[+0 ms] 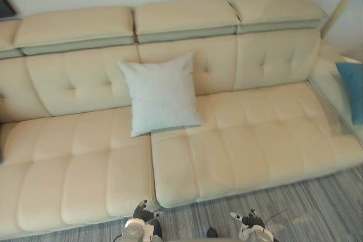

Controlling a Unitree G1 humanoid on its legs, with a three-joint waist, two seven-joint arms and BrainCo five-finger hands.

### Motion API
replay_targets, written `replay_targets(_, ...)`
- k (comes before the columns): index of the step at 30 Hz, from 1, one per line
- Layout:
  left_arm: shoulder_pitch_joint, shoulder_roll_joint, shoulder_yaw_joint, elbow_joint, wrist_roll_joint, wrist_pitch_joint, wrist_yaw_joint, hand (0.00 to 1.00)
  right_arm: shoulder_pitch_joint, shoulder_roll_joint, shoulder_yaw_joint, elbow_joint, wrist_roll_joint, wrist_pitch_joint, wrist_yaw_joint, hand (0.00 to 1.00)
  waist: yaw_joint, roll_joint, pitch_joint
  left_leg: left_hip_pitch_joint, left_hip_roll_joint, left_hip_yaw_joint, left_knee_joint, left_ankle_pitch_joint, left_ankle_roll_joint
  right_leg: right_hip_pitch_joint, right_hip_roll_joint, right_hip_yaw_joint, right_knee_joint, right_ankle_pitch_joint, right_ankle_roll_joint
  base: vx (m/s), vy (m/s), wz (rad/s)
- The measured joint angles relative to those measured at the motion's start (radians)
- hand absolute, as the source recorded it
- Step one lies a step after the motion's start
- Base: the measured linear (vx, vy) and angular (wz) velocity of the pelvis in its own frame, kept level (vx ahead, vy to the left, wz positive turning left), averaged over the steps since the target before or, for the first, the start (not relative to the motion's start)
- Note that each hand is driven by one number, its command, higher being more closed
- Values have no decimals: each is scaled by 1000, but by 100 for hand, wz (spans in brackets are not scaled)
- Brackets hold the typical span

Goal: Pick up cushions and gather them together orderly.

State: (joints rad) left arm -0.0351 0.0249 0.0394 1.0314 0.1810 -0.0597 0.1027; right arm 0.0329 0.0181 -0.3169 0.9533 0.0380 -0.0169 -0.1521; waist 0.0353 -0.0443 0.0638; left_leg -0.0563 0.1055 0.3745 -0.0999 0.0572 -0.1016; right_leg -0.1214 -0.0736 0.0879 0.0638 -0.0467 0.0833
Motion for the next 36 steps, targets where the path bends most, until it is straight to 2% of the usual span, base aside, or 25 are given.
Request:
replay_targets(2,-38,0,-4,-3,7,2,1,0,-16,0,23,-3,-1,0,-5,0,0,1,2,-65,32,24,60,-13,18,-68,23,-48,31,63,5,-87,-8,-63)
replay_targets(3,-62,0,-11,-30,14,7,1,0,-24,-1,48,-23,-1,1,-9,0,2,3,12,-107,57,40,128,-38,56,-94,36,-94,21,124,4,-106,-20,-69)
replay_targets(4,-63,-4,-17,-51,14,7,0,0,-20,-2,52,-45,-1,0,-11,0,3,7,14,-118,77,52,155,-48,74,-90,35,-115,12,133,5,-90,-21,-52)
replay_targets(5,-73,-11,-17,-61,14,8,0,0,-33,-1,54,-54,-1,0,-12,0,3,8,23,-115,84,62,164,-49,73,-106,22,-142,72,87,-8,-58,-44,-16)
replay_targets(6,-87,-10,-20,-86,13,7,0,0,-30,-2,54,-60,-3,0,-14,0,-1,7,27,-119,81,70,196,-52,71,-173,-29,-236,398,-58,-44,-39,-35,5)
replay_targets(8,-92,-3,-15,-118,10,8,2,0,-22,-2,57,-57,-20,-1,-16,0,-1,-13,22,-141,72,82,283,-86,71,-203,-81,-290,532,-57,-23,-70,-25,-8)
replay_targets(9,-88,-1,2,-118,6,7,4,0,-31,-7,65,-53,-32,-4,-16,0,6,-10,18,-169,74,77,322,-120,80,-195,-63,-305,482,-53,-23,-165,68,-105)
replay_targets(10,-68,-18,26,-111,-9,7,4,0,-71,-27,77,-34,-39,-5,-20,0,46,27,-12,-180,65,62,243,-110,88,-118,-14,-277,313,-71,-8,-151,108,-128)
replay_targets(11,-70,-8,29,-115,-9,5,6,0,-82,-19,79,-27,-40,-2,-25,0,59,3,-5,-176,58,105,253,-80,88,-122,-51,-293,393,-125,-9,-115,75,-132)
replay_targets(12,-86,0,26,-114,-11,14,9,0,-98,-10,87,-30,-41,-2,-25,0,53,-23,10,-201,67,133,309,-77,103,-83,-70,-313,369,-173,20,-98,-87,-87)
replay_targets(13,-90,0,13,-114,-18,20,12,0,-111,-5,99,-37,-41,-4,-28,0,57,-24,13,-254,110,148,403,-111,102,-31,-51,-344,250,-188,21,-118,-159,-69)
replay_targets(14,-93,-1,4,-114,-25,21,12,0,-118,-7,107,-35,-40,-8,-31,0,57,-16,21,-267,132,149,442,-126,93,-19,-34,-354,199,-186,-5,-225,-210,-73)
replay_targets(15,-96,-5,-5,-105,-29,20,12,0,-126,-21,120,-32,-41,-8,-36,0,58,12,39,-275,171,141,491,-143,68,3,7,-348,148,-155,-43,-262,-158,-66)
replay_targets(16,-88,-7,-23,-93,-37,20,10,0,-123,-27,126,-27,-41,-11,-44,0,56,29,55,-270,189,88,511,-146,63,29,38,-323,118,-131,-60,-276,-143,-78)
replay_targets(18,-68,-13,-60,-75,-86,21,9,0,-117,-52,121,22,-49,-10,-59,0,47,48,80,-255,139,-188,496,-165,15,12,67,-256,157,-129,-67,-202,-57,-85)
replay_targets(20,-68,-12,-70,-68,-96,21,7,0,-98,-68,120,31,-64,-9,-64,0,47,54,80,-254,111,-268,485,-174,2,-13,71,-219,177,-139,-67,-159,-2,-69)
replay_targets(23,-66,-6,-78,-60,-96,23,6,0,-62,-75,102,44,-69,-6,-65,0,34,52,85,-229,54,-356,474,-235,-37,-52,75,-142,207,-138,-64,-74,68,-72)
replay_targets(24,-60,-7,-81,-58,-96,23,6,0,-49,-77,96,44,-69,-6,-65,0,32,52,85,-215,22,-398,487,-265,-40,-52,77,-107,207,-132,-56,-44,116,-96)
replay_targets(26,-34,0,-94,-57,-96,24,6,0,-31,-64,94,44,-69,-6,-62,0,32,61,84,-184,-20,-441,500,-307,-18,-52,85,-34,193,-118,-51,33,136,-113)
replay_targets(28,-17,1,-97,-57,-95,25,6,0,-15,-57,90,44,-69,-4,-60,0,22,66,83,-167,-48,-437,508,-341,7,-73,86,27,200,-115,-47,80,174,-106)
replay_targets(29,-11,1,-96,-59,-95,24,7,0,-12,-61,83,45,-70,-3,-60,0,28,67,81,-165,-51,-412,512,-355,22,-96,81,41,219,-120,-46,94,146,-131)
replay_targets(30,-1,8,-93,-59,-95,25,8,0,-14,-57,73,44,-71,-1,-59,0,31,57,87,-146,-38,-347,507,-367,33,-147,64,24,318,-118,-27,113,77,-134)
replay_targets(33,14,20,-87,-59,-95,37,16,0,-25,-43,65,6,-80,0,-52,0,20,52,92,-83,-7,-236,542,-390,45,-272,35,-145,581,-100,-12,192,6,-122)
replay_targets(34,11,23,-85,-58,-94,37,20,0,-25,-43,63,5,-80,-1,-51,0,17,53,91,-69,0,-232,547,-392,46,-275,21,-189,601,-91,-26,279,-57,-84)
replay_targets(36,5,16,-69,-58,-94,35,28,0,-32,-41,47,9,-85,1,-50,0,13,73,98,-7,39,-198,491,-391,46,-258,1,-317,591,-101,-52,209,-107,-62)
